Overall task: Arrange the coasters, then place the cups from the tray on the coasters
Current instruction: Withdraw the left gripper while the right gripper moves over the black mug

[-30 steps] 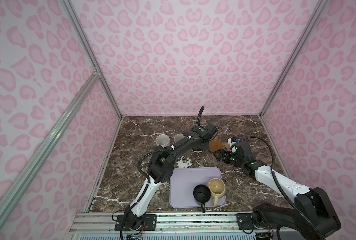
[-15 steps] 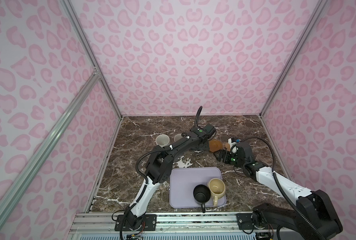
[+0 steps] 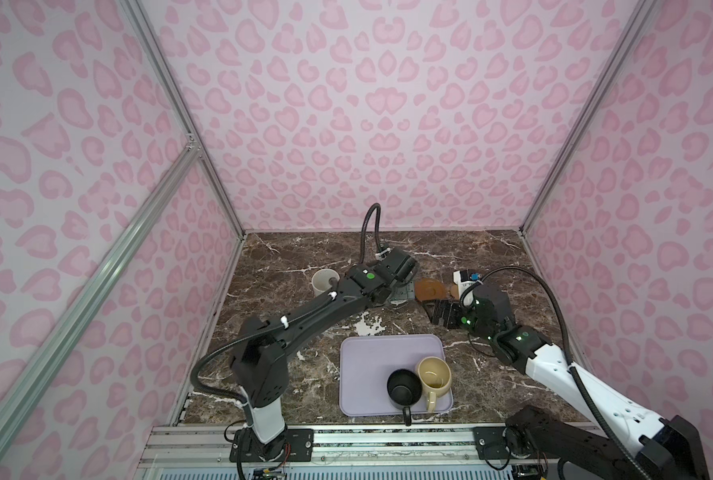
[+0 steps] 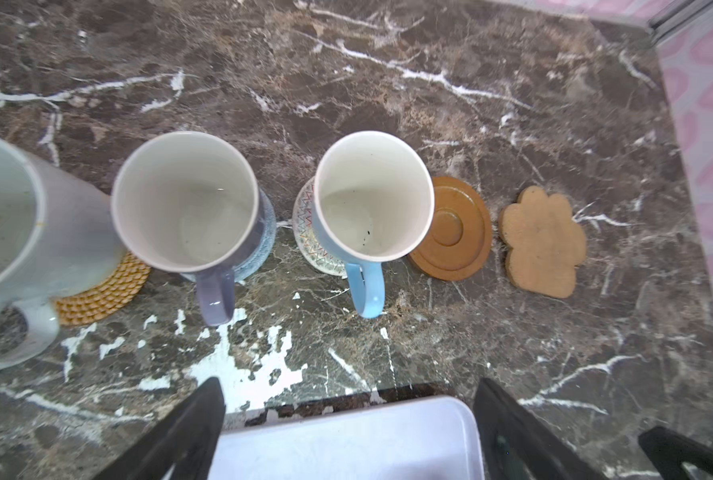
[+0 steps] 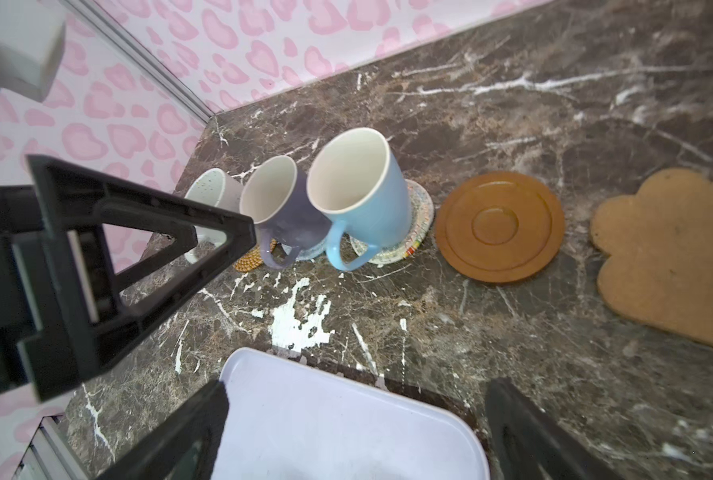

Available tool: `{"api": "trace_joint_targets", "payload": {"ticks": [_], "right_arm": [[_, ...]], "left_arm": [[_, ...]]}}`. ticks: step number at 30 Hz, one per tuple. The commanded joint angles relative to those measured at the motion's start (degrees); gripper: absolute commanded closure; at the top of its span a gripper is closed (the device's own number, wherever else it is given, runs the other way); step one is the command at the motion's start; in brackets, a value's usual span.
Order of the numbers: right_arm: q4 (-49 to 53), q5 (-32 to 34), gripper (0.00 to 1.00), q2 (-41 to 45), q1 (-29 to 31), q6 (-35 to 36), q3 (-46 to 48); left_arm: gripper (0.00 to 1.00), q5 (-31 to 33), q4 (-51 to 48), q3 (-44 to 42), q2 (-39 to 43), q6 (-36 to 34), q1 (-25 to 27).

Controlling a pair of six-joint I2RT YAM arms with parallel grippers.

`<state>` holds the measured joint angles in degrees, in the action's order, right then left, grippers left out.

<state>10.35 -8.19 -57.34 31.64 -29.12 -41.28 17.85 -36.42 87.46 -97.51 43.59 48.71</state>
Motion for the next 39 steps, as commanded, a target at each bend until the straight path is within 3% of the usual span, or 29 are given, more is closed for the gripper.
{"api": "trace_joint_targets", "payload": {"ticks": [1, 5, 10, 17, 21, 24, 33, 39], "right_arm": [[6.20, 8.73, 0.02, 2.61, 3.70, 5.28, -0.45], [4.76, 10.18, 0.02, 7.26, 6.05, 8.50, 2.17], [9.09, 6.07, 0.02, 10.65, 6.87, 9.76, 1.28], [17.24, 16.31, 0.02, 8.45, 22.09, 7.29, -0.46], [23.26, 18.10, 0.05, 6.23, 26.58, 1.39, -1.94], [25.65, 20.66, 0.06, 4.84, 31.22, -2.42, -2.28], [31.96, 30.50, 0.19, -0.05, 44.92, -12.93, -4.37], [33.72, 31.86, 0.25, -2.72, 51.90, -19.30, -5.46]], "left_arm": [[0.05, 1.19, 9.31, -7.71, 8.02, -0.16, 0.16], [0.05, 2.25, 18.12, -21.17, 20.68, -1.15, 0.26], [0.02, 3.54, 19.90, -30.76, 32.63, -2.67, 0.24], [0.03, 4.18, 18.45, -40.20, 45.17, -4.75, 0.25], [0.04, 0.92, 16.45, -42.73, 49.94, -6.46, 0.14], [0.04, 0.62, 14.89, -44.79, 52.48, -3.30, 0.07], [0.02, -6.00, 10.31, -46.24, 53.88, -0.56, 0.07], [0.02, -6.82, 9.67, -47.46, 55.00, 0.62, 0.08]]}}
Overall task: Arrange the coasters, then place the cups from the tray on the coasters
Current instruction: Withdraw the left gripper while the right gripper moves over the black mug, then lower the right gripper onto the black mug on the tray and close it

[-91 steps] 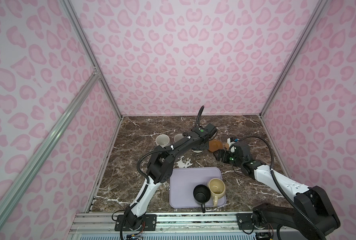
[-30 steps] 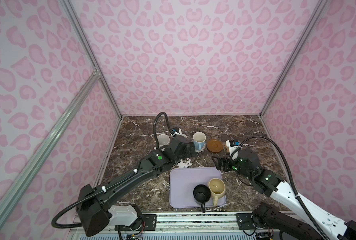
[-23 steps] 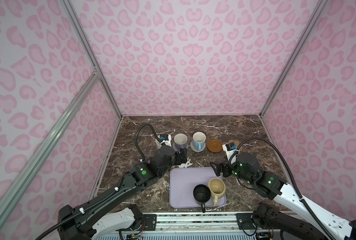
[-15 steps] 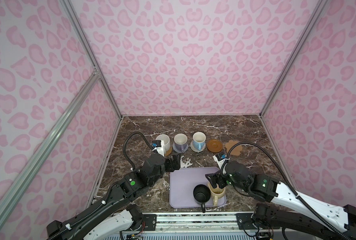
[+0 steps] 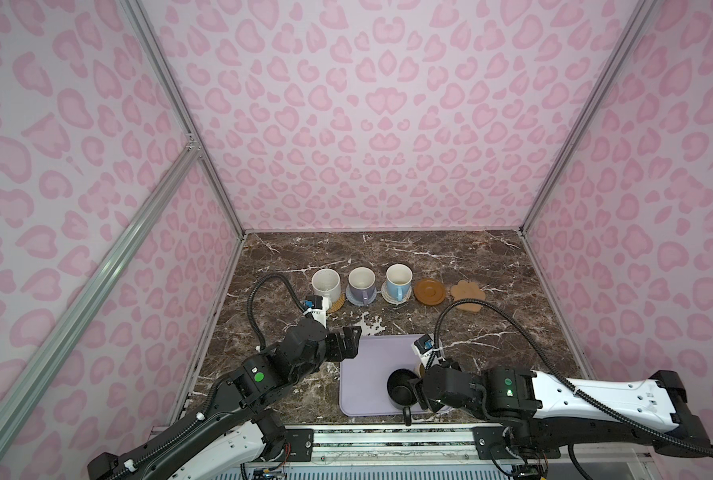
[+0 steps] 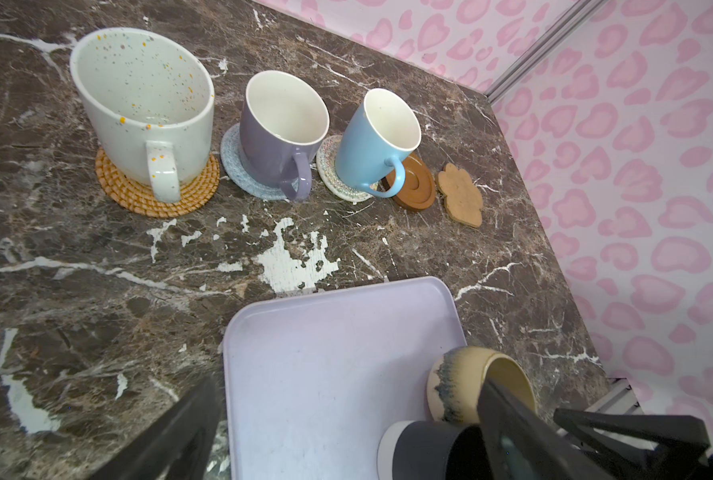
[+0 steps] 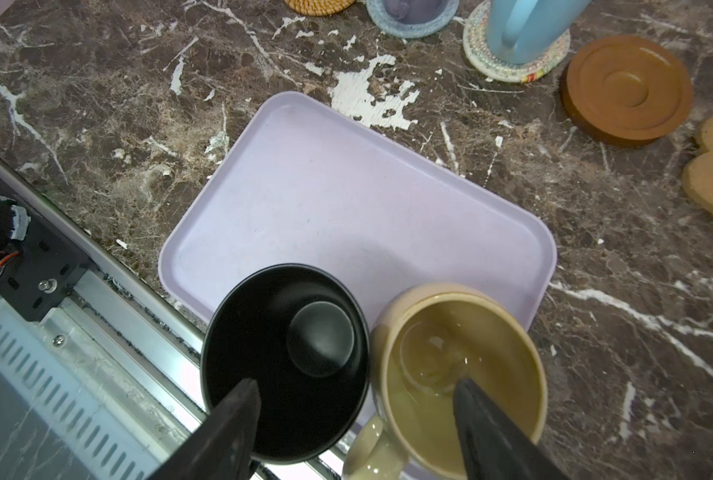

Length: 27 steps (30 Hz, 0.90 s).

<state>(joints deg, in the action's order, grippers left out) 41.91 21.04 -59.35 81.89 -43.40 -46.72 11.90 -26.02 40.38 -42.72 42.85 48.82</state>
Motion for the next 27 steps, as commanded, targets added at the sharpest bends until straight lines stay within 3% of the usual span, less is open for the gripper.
{"api": "trace_joint_targets", "payload": {"ticks": [1, 7, 16, 27], "right_arm": [[1.83, 2.45, 0.24, -1.06, 2.67, -6.29, 0.34], [-0.65, 1.36, 0.20, -3.93, 8.13, -12.04, 1.98], [-3.49, 0.39, 0.21, -8.59, 11.98, -15.71, 2.83], [-4.24, 2.71, 0.49, -15.14, 11.02, -18.81, 1.52]], "left_arm": [[0.02, -1.15, -0.79, -0.43, -0.07, 1.72, -0.02], [0.02, -5.89, 4.12, -3.57, -0.43, 4.98, -0.03], [0.02, -5.39, 2.81, -2.74, -1.54, 5.13, -0.02], [0.02, -5.44, 3.91, -3.55, -2.86, 6.41, 0.12]]}}
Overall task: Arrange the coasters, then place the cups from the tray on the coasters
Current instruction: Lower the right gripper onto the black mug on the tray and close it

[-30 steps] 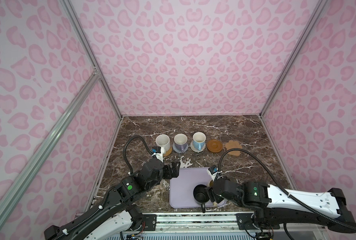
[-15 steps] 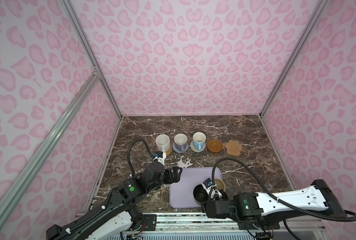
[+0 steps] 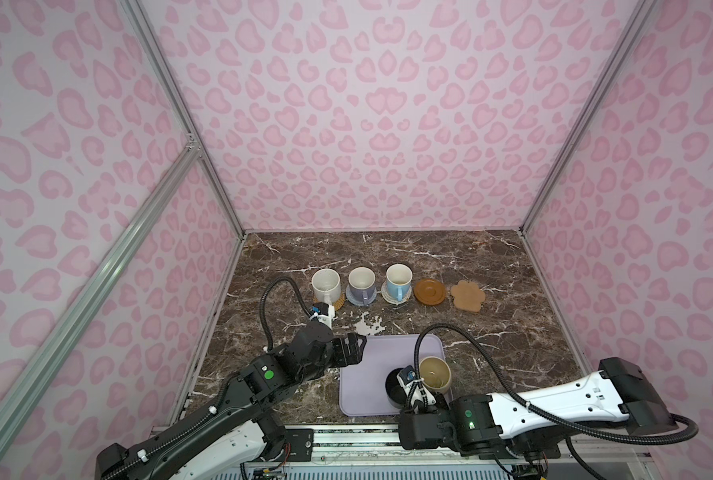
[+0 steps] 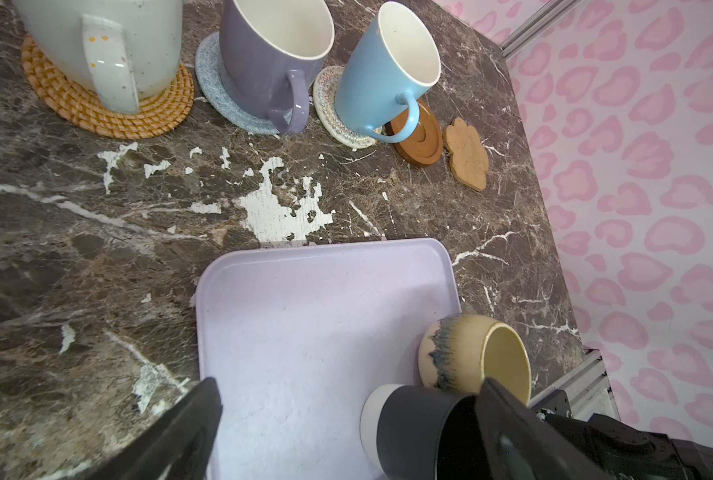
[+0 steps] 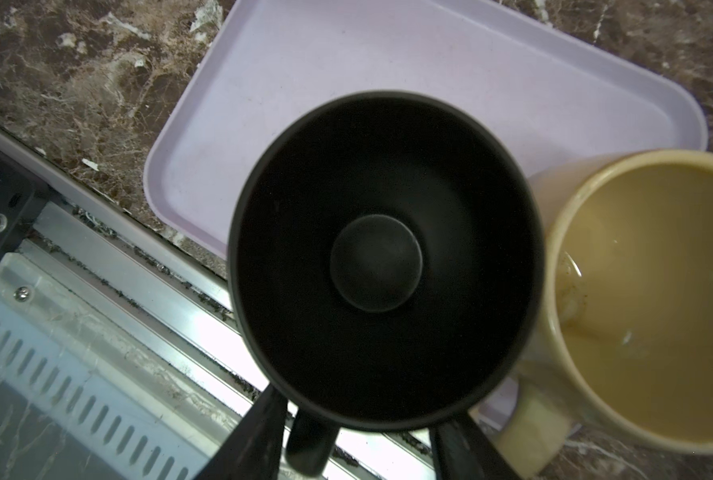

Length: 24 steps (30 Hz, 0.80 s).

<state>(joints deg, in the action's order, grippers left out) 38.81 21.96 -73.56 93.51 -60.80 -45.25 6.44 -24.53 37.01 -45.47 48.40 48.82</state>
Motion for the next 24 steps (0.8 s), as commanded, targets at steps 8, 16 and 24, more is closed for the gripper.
{"api": "trace_joint_targets", "payload": {"ticks": [8, 16, 24], "right_arm": [[-2.76, 0.03, 0.58, -2.31, -6.27, 0.92, -0.55], [-5.96, -3.22, 0.61, -5.54, -9.42, 3.67, -0.91], [-6.43, -3.33, 0.67, -10.75, -10.38, 3.91, -2.60]], "left_arm": [[0.02, 0.27, 3.87, -1.21, -1.08, 1.83, -0.03], [0.02, 0.07, 5.02, -1.42, -2.81, 2.23, 0.03], [0.02, 0.11, 5.47, -1.80, -3.89, 2.57, -0.02]]}}
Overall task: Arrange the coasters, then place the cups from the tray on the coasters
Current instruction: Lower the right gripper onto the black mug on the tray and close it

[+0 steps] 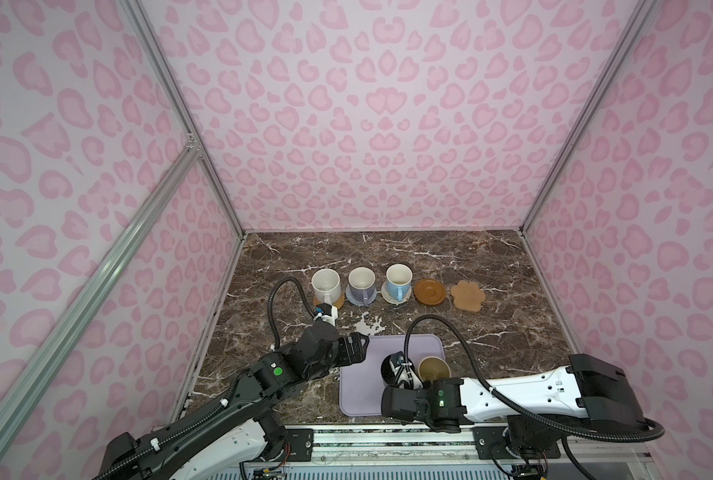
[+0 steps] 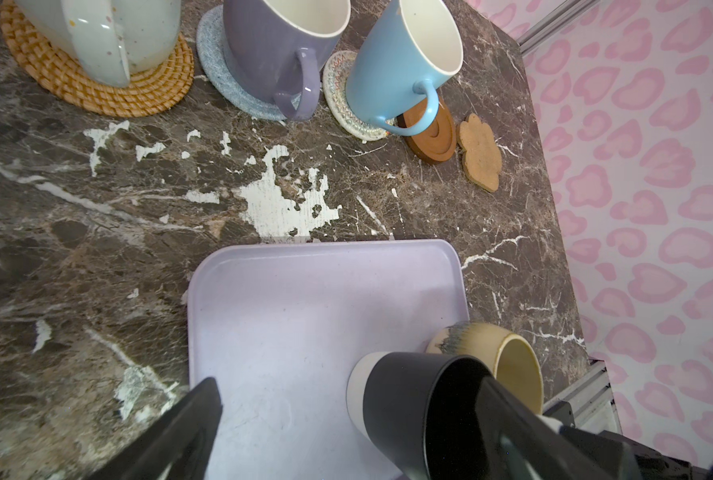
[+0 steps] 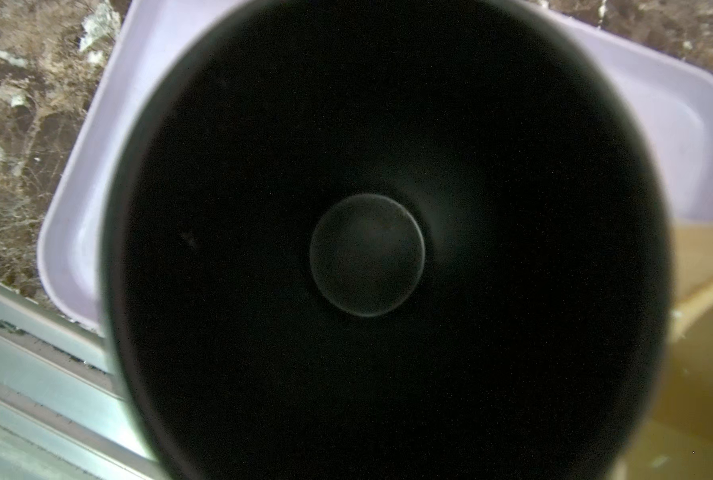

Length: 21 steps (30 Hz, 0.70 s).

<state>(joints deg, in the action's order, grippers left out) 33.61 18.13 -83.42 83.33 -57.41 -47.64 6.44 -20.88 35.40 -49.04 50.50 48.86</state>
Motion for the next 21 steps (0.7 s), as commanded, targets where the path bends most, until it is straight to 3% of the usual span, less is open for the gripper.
{"api": "trace_joint_targets", "payload": {"ticks": [1, 9, 21], "right_arm": [[-1.42, 0.59, 0.68, -1.14, -0.32, 0.54, -0.25], [-0.59, 2.08, 0.88, -2.62, -0.58, 0.80, -1.64], [-1.22, 3.19, 1.00, -1.83, -2.03, 2.67, -2.81]], "left_arm": [[0.02, 0.15, 1.71, -0.22, -0.52, 0.47, -0.01], [0.02, 0.59, 1.68, -0.03, -1.32, 0.38, 0.00], [0.03, 1.55, 2.31, 0.67, -2.53, 0.66, -0.08]]}}
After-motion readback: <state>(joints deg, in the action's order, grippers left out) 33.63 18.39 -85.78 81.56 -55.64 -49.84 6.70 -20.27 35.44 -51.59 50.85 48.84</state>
